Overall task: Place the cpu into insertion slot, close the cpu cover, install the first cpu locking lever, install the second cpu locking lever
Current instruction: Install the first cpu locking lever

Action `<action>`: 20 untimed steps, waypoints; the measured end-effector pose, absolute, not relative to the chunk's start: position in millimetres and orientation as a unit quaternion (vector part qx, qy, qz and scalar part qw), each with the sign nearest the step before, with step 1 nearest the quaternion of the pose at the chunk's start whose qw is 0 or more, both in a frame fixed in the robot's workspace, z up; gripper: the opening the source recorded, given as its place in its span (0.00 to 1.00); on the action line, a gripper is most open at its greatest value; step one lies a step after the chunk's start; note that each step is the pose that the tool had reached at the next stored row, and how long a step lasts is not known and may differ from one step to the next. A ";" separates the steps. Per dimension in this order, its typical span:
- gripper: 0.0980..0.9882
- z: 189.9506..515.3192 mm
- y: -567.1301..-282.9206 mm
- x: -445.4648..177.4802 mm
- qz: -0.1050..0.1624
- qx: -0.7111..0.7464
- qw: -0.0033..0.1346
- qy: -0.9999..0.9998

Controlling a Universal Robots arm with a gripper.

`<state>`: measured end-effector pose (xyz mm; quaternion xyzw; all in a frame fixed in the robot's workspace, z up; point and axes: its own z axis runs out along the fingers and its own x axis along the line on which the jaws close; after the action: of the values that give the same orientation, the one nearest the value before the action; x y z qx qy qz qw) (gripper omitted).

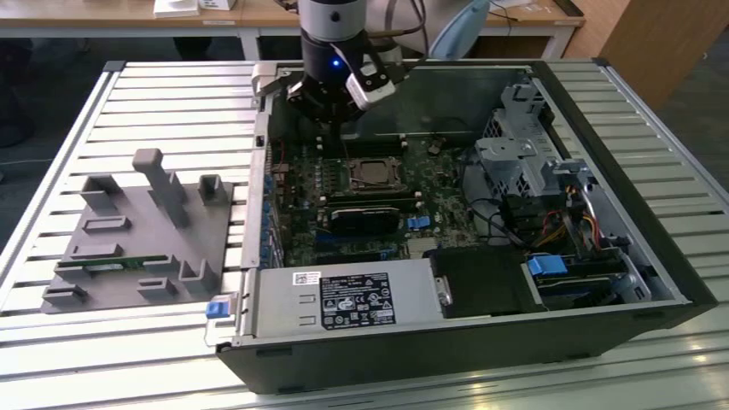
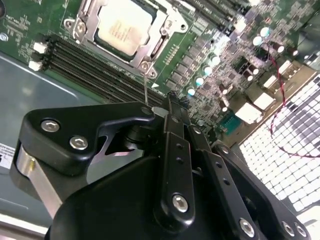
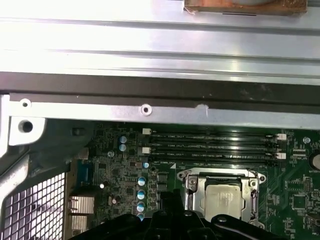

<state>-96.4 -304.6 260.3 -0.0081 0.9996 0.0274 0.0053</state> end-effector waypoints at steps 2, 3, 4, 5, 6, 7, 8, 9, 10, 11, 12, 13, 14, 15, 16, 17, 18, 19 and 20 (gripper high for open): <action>0.01 259.7 -301.8 -97.0 0.027 -0.008 0.005 1.000; 0.01 259.4 -300.4 -97.1 0.027 -0.008 0.005 1.000; 0.01 259.2 -299.1 -97.2 0.027 -0.008 0.005 1.000; 0.01 259.0 -297.9 -97.2 0.027 -0.008 0.005 1.000; 0.01 258.8 -296.8 -97.2 0.027 -0.008 0.005 1.000; 0.01 258.6 -296.0 -97.2 0.027 -0.008 0.005 1.000; 0.01 258.5 -295.3 -97.2 0.027 -0.008 0.005 1.000; 0.01 258.4 -294.7 -97.1 0.027 -0.008 0.005 1.000; 0.01 258.3 -294.2 -97.0 0.027 -0.008 0.005 1.000; 0.01 258.2 -293.1 -96.3 0.027 -0.008 0.005 1.000; 0.01 258.2 -293.0 -95.5 0.027 -0.008 0.005 1.000; 0.01 258.2 -293.0 -94.4 0.027 -0.008 0.005 1.000; 0.01 258.2 -293.0 -93.1 0.027 -0.008 0.005 1.000; 0.01 258.2 -293.0 -91.8 0.027 -0.008 0.005 1.000; 0.01 258.1 -293.0 -90.4 0.027 -0.008 0.005 1.000; 0.01 258.1 -293.0 -89.0 0.027 -0.008 0.005 1.000; 0.01 258.1 -293.0 -87.9 0.027 -0.008 0.005 1.000; 0.01 258.1 -293.0 -86.9 0.027 -0.008 0.005 1.000; 0.01 258.2 -293.0 -86.2 0.027 -0.008 0.005 1.000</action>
<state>-86.2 -293.0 258.2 -0.0081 0.9996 0.0274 0.0053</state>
